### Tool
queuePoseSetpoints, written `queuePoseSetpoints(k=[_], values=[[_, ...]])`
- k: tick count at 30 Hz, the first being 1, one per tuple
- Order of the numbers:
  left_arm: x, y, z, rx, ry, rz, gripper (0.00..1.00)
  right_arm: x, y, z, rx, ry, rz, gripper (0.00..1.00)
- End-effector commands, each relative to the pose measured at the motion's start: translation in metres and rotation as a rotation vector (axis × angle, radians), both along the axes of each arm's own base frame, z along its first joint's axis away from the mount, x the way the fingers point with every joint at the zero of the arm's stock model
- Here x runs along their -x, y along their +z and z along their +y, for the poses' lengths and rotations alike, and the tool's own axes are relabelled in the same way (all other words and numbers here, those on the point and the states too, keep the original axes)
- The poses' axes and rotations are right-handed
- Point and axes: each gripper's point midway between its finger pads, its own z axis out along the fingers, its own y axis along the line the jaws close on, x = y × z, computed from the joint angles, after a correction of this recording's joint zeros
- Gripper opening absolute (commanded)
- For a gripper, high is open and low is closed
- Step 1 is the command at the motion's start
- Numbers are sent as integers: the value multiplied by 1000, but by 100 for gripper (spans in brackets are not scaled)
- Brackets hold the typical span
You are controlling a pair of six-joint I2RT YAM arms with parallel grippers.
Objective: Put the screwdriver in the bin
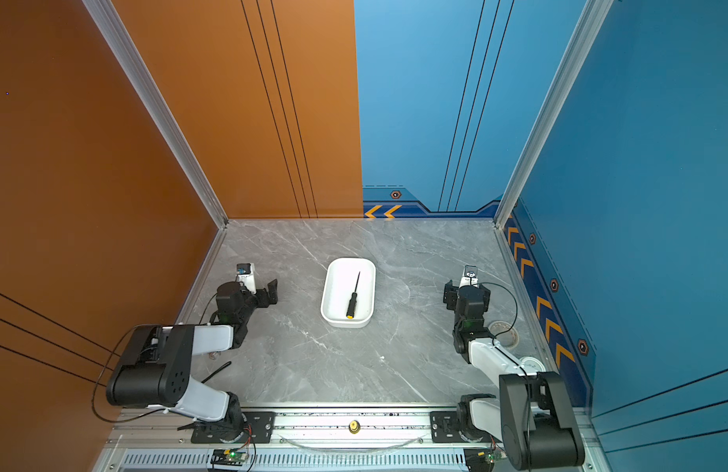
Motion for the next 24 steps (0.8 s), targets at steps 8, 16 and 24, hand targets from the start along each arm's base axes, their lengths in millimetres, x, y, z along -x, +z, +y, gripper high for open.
queuePoseSetpoints(k=[8,16,24], values=[[-1,2,-2,-42,-17,-47,98,-22,-20,22,-65,114,-142,83],[-2,1,-2,-50,-5,-40,98,-35,-28,26,-82,147,-49,86],[-1,0,5,-54,39,-35,98,-37,-29,21,-124,151,-41,100]])
